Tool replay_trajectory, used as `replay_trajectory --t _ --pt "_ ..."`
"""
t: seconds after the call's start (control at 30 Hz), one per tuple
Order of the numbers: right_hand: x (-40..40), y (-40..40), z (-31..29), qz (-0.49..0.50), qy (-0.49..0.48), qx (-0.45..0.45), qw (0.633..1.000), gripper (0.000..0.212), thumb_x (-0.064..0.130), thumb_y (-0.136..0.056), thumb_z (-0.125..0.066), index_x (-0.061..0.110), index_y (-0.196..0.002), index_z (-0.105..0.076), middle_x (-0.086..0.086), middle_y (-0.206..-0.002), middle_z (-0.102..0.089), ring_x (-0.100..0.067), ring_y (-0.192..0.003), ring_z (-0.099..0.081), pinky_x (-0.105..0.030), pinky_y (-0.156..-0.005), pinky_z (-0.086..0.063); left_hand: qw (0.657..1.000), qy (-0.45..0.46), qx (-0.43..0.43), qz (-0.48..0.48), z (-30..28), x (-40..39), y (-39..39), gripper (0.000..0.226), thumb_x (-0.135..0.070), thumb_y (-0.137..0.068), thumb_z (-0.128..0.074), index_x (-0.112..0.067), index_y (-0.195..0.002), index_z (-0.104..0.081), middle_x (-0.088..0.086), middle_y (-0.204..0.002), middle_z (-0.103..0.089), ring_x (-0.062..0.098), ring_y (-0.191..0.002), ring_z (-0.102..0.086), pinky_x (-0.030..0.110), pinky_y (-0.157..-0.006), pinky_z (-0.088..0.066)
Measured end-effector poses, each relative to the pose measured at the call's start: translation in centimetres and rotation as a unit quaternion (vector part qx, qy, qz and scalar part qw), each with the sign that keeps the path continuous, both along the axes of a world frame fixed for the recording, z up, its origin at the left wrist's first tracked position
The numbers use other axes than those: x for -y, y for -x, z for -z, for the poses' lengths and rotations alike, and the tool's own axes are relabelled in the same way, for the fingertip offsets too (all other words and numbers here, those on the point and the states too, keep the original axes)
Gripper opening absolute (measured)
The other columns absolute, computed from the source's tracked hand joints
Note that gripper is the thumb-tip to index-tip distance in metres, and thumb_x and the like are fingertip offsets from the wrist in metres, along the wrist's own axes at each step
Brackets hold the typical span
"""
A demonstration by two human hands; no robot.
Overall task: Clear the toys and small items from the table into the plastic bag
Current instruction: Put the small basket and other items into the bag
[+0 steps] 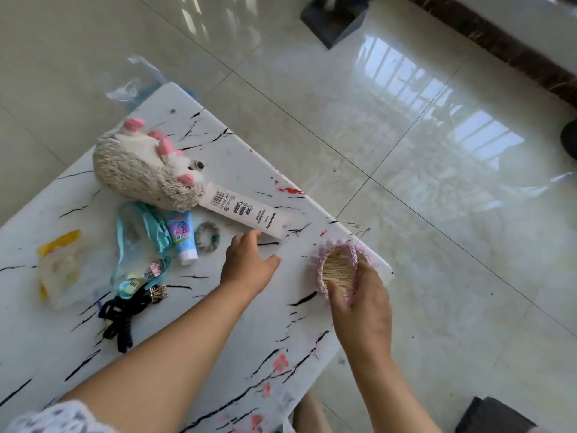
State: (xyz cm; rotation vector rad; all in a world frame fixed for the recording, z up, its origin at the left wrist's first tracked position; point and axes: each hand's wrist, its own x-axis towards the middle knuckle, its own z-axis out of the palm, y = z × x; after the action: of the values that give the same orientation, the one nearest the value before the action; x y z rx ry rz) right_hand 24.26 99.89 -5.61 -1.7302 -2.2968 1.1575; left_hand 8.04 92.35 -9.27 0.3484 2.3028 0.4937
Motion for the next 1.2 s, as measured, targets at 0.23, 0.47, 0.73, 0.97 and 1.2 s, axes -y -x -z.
replay_trajectory --t 0.23,0.47,0.73,0.97,1.2 --pt "-1.0 -0.9 3.8 0.024 0.046 -0.032 0.998 0.013 0.030 -0.091 -0.049 0.019 -0.086 -0.048 0.009 -0.059 -0.044 -0.019 -0.061 -0.044 -0.031 -0.058 -0.036 0.965 0.094 -0.139 0.203 6.8 -2.8 3.0 0.078 -0.014 -0.084 -0.056 -0.027 -0.148 -0.013 0.001 -0.158 0.007 0.025 -0.145 0.007 0.041 -0.116 -0.008" --pt "-1.7 -1.6 4.0 0.071 0.131 -0.078 0.986 0.043 0.032 -0.085 -0.061 0.022 -0.054 -0.033 0.008 -0.047 -0.034 -0.008 -0.048 -0.028 -0.018 -0.046 -0.024 0.930 0.083 -0.205 0.292 7.6 -3.5 3.4 0.048 -0.010 -0.090 -0.045 -0.028 -0.134 -0.047 -0.001 -0.148 -0.038 0.020 -0.141 -0.024 0.043 -0.115 -0.004" --pt "-1.2 -2.1 0.9 0.129 0.136 -0.140 0.972 0.021 0.021 -0.082 -0.064 0.016 -0.067 -0.050 0.011 -0.052 -0.042 -0.006 -0.051 -0.034 -0.016 -0.047 -0.029 0.928 0.019 -0.158 0.336 1.4 -3.2 -0.6 0.023 -0.025 -0.096 -0.040 -0.024 -0.103 -0.062 0.002 -0.094 -0.068 0.029 -0.085 -0.058 0.031 -0.064 -0.037" --pt "2.6 -5.1 -5.6 0.146 0.065 -0.171 0.972 0.024 0.012 -0.081 -0.062 0.027 -0.066 -0.052 0.012 -0.055 -0.046 -0.001 -0.051 -0.040 -0.011 -0.048 -0.034 0.956 -0.019 -0.120 0.266 -4.8 1.7 -4.2 0.021 -0.033 -0.094 -0.042 -0.015 -0.099 -0.051 0.011 -0.092 -0.067 0.033 -0.084 -0.059 0.032 -0.063 -0.036" --pt "9.9 -12.9 -11.6 0.186 -0.005 -0.149 0.971 0.021 0.017 -0.083 -0.064 0.018 -0.067 -0.050 0.007 -0.056 -0.047 -0.006 -0.051 -0.037 -0.017 -0.048 -0.032 0.955 -0.131 -0.069 0.258 -11.5 7.8 -10.2 0.013 -0.030 -0.089 -0.052 -0.020 -0.092 -0.044 0.003 -0.083 -0.064 0.022 -0.064 -0.056 0.030 -0.053 -0.038"
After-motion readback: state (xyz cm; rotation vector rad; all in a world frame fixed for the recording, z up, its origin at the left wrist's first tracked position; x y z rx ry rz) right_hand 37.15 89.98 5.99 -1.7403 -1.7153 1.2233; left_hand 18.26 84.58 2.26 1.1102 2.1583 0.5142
